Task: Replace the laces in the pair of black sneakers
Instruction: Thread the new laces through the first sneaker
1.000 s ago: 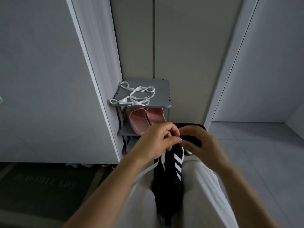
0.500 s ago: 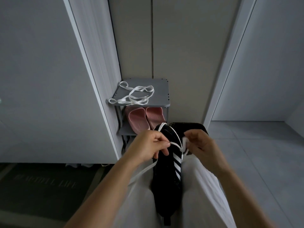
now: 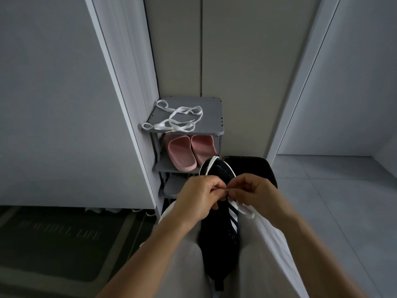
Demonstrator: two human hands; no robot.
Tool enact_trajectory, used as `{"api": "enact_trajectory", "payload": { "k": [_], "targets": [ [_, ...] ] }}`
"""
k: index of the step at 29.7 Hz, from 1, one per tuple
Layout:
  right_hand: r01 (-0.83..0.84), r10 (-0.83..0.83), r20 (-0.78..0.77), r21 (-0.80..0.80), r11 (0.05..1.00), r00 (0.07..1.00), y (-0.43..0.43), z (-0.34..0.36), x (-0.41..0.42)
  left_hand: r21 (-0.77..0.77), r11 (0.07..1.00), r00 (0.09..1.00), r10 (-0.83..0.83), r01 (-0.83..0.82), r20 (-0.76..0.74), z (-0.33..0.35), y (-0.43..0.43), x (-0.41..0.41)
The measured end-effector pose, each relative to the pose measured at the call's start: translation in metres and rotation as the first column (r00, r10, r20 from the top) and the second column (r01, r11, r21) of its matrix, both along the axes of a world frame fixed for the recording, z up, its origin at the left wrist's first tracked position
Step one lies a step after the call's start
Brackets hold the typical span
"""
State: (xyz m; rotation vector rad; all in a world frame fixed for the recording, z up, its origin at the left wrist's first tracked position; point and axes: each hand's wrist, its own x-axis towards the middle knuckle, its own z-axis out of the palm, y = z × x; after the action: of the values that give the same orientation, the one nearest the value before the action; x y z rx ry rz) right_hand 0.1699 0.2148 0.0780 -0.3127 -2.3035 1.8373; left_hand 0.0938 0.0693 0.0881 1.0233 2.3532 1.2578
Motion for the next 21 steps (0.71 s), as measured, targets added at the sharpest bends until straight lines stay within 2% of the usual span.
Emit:
{"api": "enact_trajectory", "payload": {
  "k": [4,7,10,13,15,18,21],
  "targets": [
    [0.085,-0.089,0.013,0.193,0.978,0.996,0.004,-0.006,-0.001,0.055,0.995,0.993,0.074,-0.080,0.094,-0.009,-0.006,0.011],
    [0.098,-0.115,0.031,0.336,0.937,0.993,0.005,-0.011,0.000,0.033,0.985,0.974,0.162,-0.170,0.159,-0.022,-0.018,0.025],
    [0.096,-0.118,0.028,0.409,0.907,0.993,0.003,-0.013,0.000,0.036,0.974,0.932,0.205,-0.225,0.298,-0.025,-0.020,0.036],
    [0.067,-0.095,0.034,0.489,0.870,0.995,0.003,-0.010,-0.001,0.160,0.936,0.800,0.169,-0.313,0.576,-0.019,-0.011,0.041],
    [0.044,-0.074,0.036,0.522,0.852,0.997,0.004,-0.008,-0.002,0.215,0.886,0.707,0.161,-0.411,0.689,-0.017,-0.007,0.046],
    [0.004,-0.037,0.048,0.559,0.829,0.998,0.004,-0.004,-0.005,0.256,0.809,0.607,0.150,-0.529,0.780,-0.018,-0.005,0.053],
    [-0.041,0.002,0.064,0.622,0.782,0.998,0.004,0.000,-0.009,0.266,0.787,0.589,0.149,-0.557,0.794,-0.017,-0.004,0.056]
  ]
}}
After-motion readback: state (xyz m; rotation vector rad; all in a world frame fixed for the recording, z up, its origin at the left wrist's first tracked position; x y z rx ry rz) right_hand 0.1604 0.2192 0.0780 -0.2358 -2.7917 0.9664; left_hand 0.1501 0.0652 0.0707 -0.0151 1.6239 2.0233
